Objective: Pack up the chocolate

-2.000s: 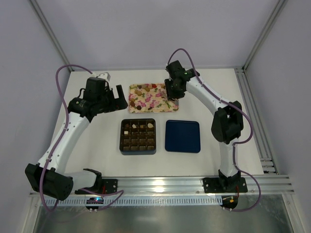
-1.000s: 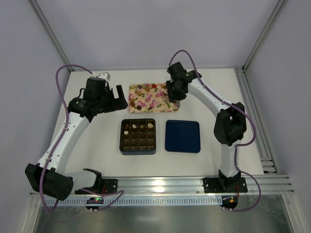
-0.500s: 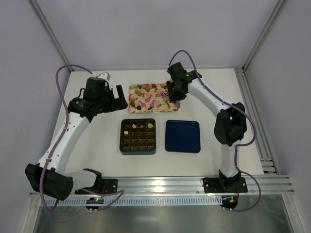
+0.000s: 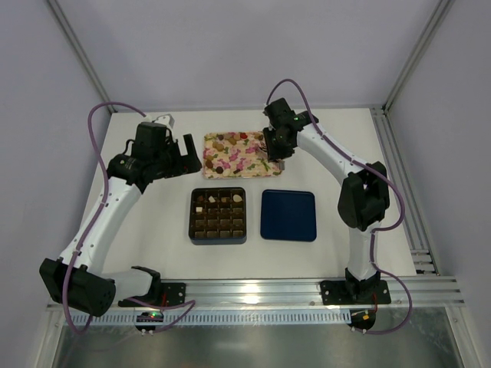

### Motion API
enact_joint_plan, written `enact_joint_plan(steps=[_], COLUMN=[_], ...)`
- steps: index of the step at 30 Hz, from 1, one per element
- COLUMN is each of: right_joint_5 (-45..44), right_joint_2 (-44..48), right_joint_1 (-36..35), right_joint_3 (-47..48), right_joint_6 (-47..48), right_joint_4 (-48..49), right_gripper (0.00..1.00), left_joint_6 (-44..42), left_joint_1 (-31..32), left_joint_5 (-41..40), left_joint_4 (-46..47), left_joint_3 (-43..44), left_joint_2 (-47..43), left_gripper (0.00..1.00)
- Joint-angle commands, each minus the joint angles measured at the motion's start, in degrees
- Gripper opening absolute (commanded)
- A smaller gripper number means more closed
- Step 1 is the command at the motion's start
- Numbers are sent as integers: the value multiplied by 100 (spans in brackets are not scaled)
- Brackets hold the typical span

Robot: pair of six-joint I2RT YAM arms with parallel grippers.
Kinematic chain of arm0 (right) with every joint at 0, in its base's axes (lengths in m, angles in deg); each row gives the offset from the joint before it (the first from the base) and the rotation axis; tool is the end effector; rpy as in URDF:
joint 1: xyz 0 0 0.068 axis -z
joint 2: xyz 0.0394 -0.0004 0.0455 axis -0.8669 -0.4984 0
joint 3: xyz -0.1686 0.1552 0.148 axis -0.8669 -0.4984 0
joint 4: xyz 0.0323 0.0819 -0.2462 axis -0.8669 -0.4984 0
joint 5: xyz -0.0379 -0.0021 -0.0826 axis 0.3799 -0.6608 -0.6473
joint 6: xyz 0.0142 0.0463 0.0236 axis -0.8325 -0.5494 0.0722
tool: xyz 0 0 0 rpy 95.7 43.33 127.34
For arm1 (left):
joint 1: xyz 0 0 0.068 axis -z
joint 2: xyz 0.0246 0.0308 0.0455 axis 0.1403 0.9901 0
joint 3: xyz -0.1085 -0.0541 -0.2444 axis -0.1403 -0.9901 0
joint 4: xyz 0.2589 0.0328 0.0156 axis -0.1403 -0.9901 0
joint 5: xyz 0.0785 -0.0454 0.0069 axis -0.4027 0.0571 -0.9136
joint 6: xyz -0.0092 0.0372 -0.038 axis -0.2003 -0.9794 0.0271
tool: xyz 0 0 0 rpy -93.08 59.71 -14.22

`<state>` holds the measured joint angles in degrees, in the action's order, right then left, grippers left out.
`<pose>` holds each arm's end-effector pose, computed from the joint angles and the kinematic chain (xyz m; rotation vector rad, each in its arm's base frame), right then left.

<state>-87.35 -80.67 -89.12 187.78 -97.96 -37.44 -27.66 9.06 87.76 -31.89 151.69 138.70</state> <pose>0.3818 0.2098 0.2777 -0.3279 2.6210 0.1937 0.2442 -0.0762 0.3601 -0.1793 2.3493 -0.4122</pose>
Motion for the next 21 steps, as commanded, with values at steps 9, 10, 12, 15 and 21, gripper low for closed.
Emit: enact_joint_plan(steps=[9,10,12,15,21], right_joint_5=[-64,-55,-64,-64,-73], right_joint_2=[384,384,402,428,463], right_joint_1=[27,27,36,27,27], right_joint_3=[292,292,292,310,310], right_joint_6=[49,49,40,31,31], right_joint_4=[125,125,125,125,125], right_gripper=[31,31,31,31,31], left_joint_6=[-27,-18,-18,-27,-27], left_joint_1=[-25,-34,-34,-25,-34], left_joint_5=[-9,-9,-9,-9,0], left_joint_4=[164,172,172,172,164], left_joint_3=[-21,-21,-21,-30,-39], left_joint_2=[-25,-25,-34,-34,-25], left_gripper=[96,96,96,96,96])
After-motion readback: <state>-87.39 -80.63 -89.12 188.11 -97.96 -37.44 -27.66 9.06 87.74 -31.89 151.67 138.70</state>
